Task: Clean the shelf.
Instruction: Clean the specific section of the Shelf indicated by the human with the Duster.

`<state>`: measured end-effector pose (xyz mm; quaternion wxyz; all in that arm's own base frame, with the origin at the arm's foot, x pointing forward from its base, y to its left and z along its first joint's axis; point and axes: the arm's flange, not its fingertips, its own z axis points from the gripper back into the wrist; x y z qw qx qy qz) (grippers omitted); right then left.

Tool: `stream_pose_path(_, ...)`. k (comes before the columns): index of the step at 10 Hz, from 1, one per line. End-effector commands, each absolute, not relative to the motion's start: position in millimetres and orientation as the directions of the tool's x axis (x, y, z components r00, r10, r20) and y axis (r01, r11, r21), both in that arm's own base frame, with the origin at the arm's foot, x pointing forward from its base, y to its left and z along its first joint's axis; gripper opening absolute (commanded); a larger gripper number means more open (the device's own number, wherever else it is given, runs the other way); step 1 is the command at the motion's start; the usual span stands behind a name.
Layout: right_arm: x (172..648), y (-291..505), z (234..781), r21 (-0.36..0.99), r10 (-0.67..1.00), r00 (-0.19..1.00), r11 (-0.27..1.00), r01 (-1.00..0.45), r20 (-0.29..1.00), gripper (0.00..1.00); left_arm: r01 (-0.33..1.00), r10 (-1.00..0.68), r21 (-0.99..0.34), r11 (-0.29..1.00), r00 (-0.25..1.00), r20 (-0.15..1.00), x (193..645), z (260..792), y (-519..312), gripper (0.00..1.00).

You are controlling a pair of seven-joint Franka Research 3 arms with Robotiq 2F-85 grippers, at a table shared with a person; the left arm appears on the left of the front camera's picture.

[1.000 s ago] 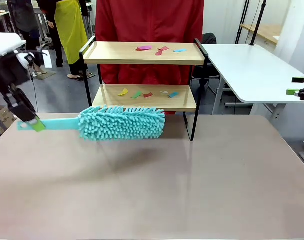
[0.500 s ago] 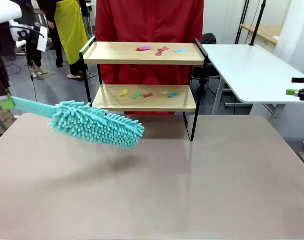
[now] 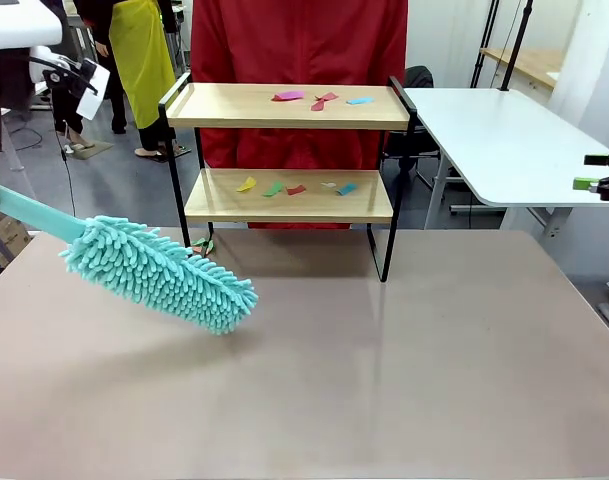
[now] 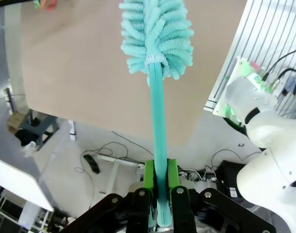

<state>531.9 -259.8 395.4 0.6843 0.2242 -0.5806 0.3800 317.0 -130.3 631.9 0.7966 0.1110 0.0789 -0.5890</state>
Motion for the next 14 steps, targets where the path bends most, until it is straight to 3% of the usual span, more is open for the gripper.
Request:
stream_pose_path(1, 533.1, -257.7, 401.0, -0.122, 0.265, 0.058, 0.616, -0.778, 0.963, 1.0, 0.952, -0.918, 0.085, 0.294, 0.306, -0.251, 317.2, 633.2, -126.2, 0.13)
stream_pose_path(14, 533.1, -257.7, 401.0, -0.122, 0.265, 0.058, 0.616, -0.778, 0.963, 1.0, 0.952, -0.918, 0.085, 0.294, 0.306, -0.251, 317.2, 633.2, -126.2, 0.13)
